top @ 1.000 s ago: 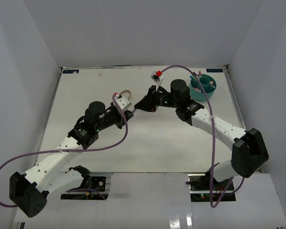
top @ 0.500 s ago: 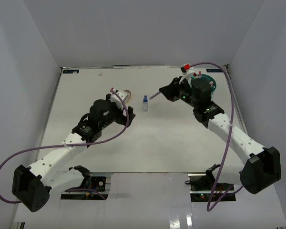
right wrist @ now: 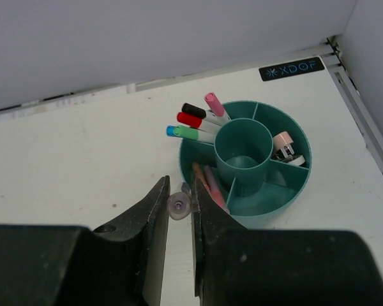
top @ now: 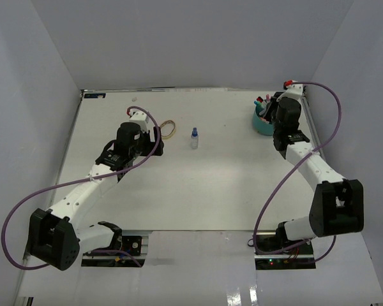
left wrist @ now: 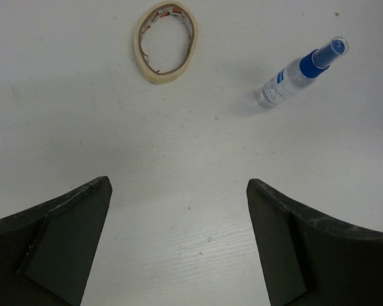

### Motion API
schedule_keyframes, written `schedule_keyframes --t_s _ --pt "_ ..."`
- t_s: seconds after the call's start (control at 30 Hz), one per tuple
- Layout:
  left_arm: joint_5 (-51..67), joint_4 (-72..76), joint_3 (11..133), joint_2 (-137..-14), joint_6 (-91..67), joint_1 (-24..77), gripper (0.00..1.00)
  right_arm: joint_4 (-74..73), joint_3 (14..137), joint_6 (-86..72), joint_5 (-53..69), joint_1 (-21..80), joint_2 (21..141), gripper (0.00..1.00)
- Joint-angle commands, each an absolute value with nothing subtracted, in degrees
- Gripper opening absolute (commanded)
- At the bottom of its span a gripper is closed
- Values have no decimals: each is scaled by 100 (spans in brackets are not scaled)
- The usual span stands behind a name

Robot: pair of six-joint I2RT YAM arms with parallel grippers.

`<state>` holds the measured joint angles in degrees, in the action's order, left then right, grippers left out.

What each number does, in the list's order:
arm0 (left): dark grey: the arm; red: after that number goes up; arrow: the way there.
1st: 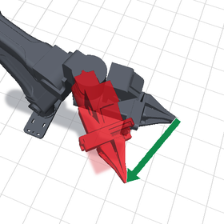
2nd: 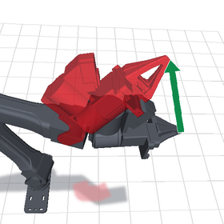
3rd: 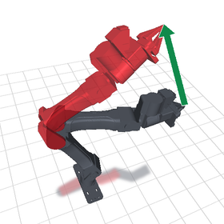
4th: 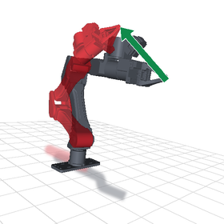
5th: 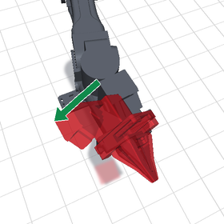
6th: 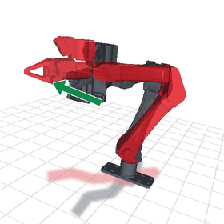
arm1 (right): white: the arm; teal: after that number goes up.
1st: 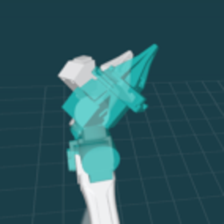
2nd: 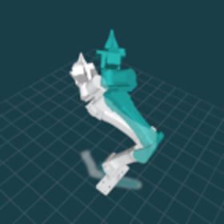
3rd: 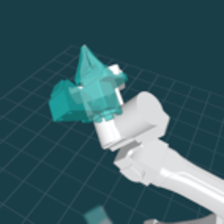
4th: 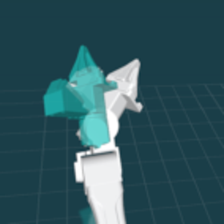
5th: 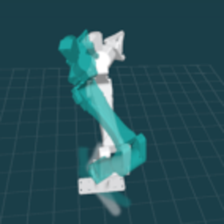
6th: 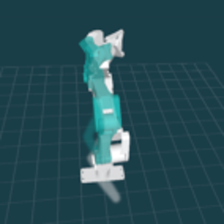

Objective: Sort the stationery into containers
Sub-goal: Place the pen in the storage box, then pick up the stationery from the center of the board.

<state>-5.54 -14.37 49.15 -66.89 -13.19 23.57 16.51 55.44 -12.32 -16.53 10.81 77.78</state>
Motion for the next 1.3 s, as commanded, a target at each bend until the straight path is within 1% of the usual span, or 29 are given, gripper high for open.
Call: schedule_keyframes --t_s 0.0,0.2,0.43,0.53,0.6,0.63,0.73,0.77,0.83,0.87,1.03,1.17,1.27 --pt "-659 -1556 5142 -6618 -1494 2347 98 2232 5940 -1063 -1908 976 8225 8" --pt "-703 -1547 5124 -6601 -1468 2338 98 2338 6310 -1055 -1829 862 8911 8" --pt "-703 -1547 5115 -6645 -1450 2320 98 2689 6328 -1248 -1600 694 9421 8" --pt "-677 -1538 5115 -6671 -1441 2320 98 2759 6320 -1283 -1521 668 9615 11" --pt "-668 -1538 5115 -6688 -1433 2320 98 2777 6319 -1275 -1442 677 9641 22" --pt "-659 -1547 5124 -6680 -1433 2312 98 2786 6302 -1266 -1389 668 9642 32" --pt "-677 -1547 5115 -6688 -1424 2303 98 2751 6267 -1222 -1213 668 9467 48" --pt "-668 -1547 5115 -6688 -1433 2303 98 2725 6249 -1230 -1178 677 9405 58" --pt "-650 -1547 5115 -6671 -1433 2294 98 2542 6275 -1187 -1116 668 9212 67" --pt "-642 -1547 5115 -6662 -1433 2294 98 2462 6310 -1169 -1090 677 9124 73" --pt "-642 -1556 5115 -6662 -1450 2285 98 1978 6328 -985 -634 694 8431 80" --pt "-642 -1573 5124 -6645 -1503 2268 98 1417 6206 -826 -98 782 7850 82" --pt "-668 -1600 5124 -6644 -1538 2268 98 1188 5863 -817 316 905 7366 82"
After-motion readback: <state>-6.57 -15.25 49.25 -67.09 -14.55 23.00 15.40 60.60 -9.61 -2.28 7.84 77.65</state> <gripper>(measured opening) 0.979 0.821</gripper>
